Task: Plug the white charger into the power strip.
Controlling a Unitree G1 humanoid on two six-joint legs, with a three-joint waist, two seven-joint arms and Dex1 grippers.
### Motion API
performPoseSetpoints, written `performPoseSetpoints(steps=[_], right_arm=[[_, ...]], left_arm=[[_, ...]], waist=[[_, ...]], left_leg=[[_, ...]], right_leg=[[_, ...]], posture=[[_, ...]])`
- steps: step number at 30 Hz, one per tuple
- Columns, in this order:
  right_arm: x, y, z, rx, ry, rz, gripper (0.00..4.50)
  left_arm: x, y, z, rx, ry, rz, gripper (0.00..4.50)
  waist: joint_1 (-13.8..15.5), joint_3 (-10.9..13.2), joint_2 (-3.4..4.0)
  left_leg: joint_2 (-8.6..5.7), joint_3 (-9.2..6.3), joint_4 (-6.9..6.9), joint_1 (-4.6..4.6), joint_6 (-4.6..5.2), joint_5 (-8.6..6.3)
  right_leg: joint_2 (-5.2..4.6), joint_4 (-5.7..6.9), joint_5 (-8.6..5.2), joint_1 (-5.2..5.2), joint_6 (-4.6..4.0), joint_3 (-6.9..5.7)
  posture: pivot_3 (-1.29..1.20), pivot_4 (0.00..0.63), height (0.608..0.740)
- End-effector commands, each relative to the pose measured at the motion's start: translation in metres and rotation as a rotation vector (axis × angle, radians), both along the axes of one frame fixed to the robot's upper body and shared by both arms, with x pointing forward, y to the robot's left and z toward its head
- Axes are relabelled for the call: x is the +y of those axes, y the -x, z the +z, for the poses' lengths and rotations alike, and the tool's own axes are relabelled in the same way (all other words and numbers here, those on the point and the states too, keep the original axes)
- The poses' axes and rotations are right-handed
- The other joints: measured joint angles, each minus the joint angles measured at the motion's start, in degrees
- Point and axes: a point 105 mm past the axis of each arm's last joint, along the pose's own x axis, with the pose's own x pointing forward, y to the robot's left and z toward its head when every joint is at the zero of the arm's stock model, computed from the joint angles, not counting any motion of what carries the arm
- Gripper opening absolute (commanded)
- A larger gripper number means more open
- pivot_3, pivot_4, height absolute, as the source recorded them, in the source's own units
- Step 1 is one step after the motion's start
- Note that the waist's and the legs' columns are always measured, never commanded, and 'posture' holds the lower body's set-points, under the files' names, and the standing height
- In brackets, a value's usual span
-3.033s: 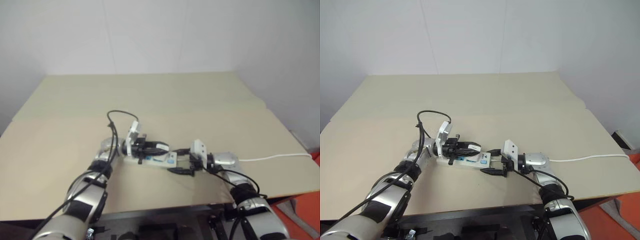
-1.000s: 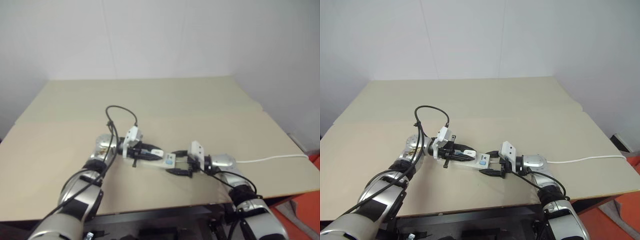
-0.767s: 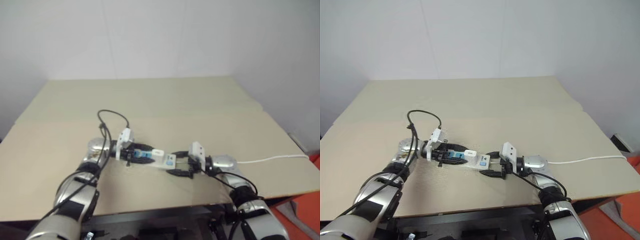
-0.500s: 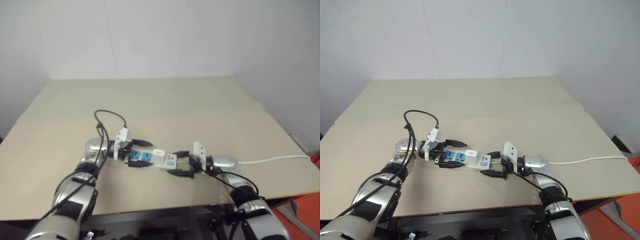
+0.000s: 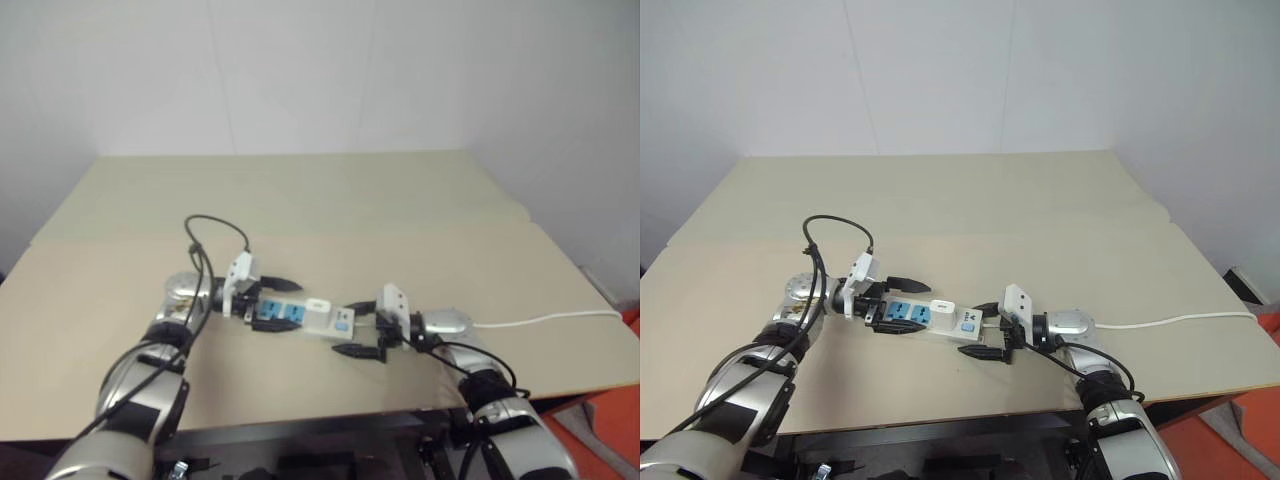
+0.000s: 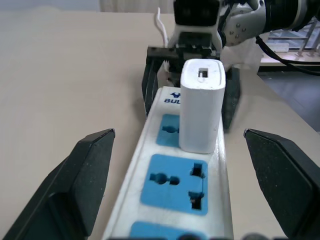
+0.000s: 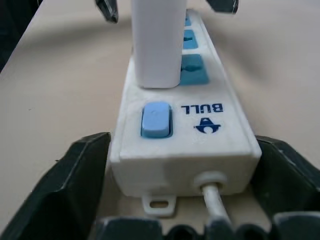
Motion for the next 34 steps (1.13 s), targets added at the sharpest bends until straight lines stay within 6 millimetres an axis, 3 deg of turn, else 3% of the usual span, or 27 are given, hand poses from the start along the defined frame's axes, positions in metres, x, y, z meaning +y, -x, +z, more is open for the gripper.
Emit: performPoseSetpoints(steps=[1,5,7,10,19,25,34], right_arm=[[-0.005,0.001,0.012,-0.044,-0.011,0.012,4.48],[-0.026,0.001,0.022,-0.155,0.024,-0.042,4.48],[-0.046,0.008,0.030,-0.175,0.058,-0.028,4.48],[-0.081,0.020,0.044,-0.210,0.128,-0.033,4.48],[-0.142,0.039,0.081,-0.262,0.228,-0.104,4.48],[-0.152,0.046,0.089,-0.268,0.249,-0.130,4.48],[-0.150,0.051,0.091,-0.262,0.243,-0.143,4.48]], left_arm=[[0.009,-0.002,0.027,-0.086,0.061,0.008,4.50],[0.030,0.002,0.044,-0.148,0.065,0.037,4.50],[0.048,0.007,0.052,-0.175,0.051,0.064,4.50],[0.084,0.022,0.060,-0.182,0.005,0.125,4.50],[0.149,0.064,0.068,-0.172,-0.089,0.273,4.50],[0.160,0.077,0.069,-0.168,-0.111,0.306,4.50],[0.153,0.074,0.069,-0.170,-0.081,0.304,4.50]], waist=[[0.13,0.05,0.00],[0.63,0.09,0.04],[0.96,0.17,0.08],[1.19,0.33,0.09],[1.98,0.39,0.07],[2.77,0.39,0.08],[2.92,0.39,0.08]], left_leg=[[-0.01,0.00,0.00,-0.03,0.00,0.00],[-0.01,0.01,0.08,-0.56,0.00,0.00],[-0.01,0.00,0.12,-0.80,-0.01,0.01],[-0.02,0.04,0.14,-0.87,0.00,0.01],[0.00,0.18,0.13,-0.69,0.00,0.00],[0.00,0.27,0.14,-0.69,0.01,0.00],[-0.04,0.32,0.15,-0.72,0.01,0.00]], right_leg=[[-0.02,0.00,0.00,-0.03,0.00,-0.01],[-0.04,0.10,0.00,-0.65,0.00,0.01],[-0.04,0.31,0.01,-0.87,-0.01,0.00],[-0.11,0.23,0.01,-0.90,0.00,-0.01],[-0.18,0.04,0.00,-0.82,-0.01,-0.05],[-0.21,0.01,0.00,-0.83,-0.01,-0.04],[-0.21,-0.01,0.00,-0.83,-0.01,-0.04]], posture=[[0.00,0.150,0.740],[0.00,0.150,0.740],[0.00,0.150,0.740],[0.00,0.150,0.740],[0.00,0.150,0.740],[0.00,0.150,0.740],[0.00,0.150,0.740]])
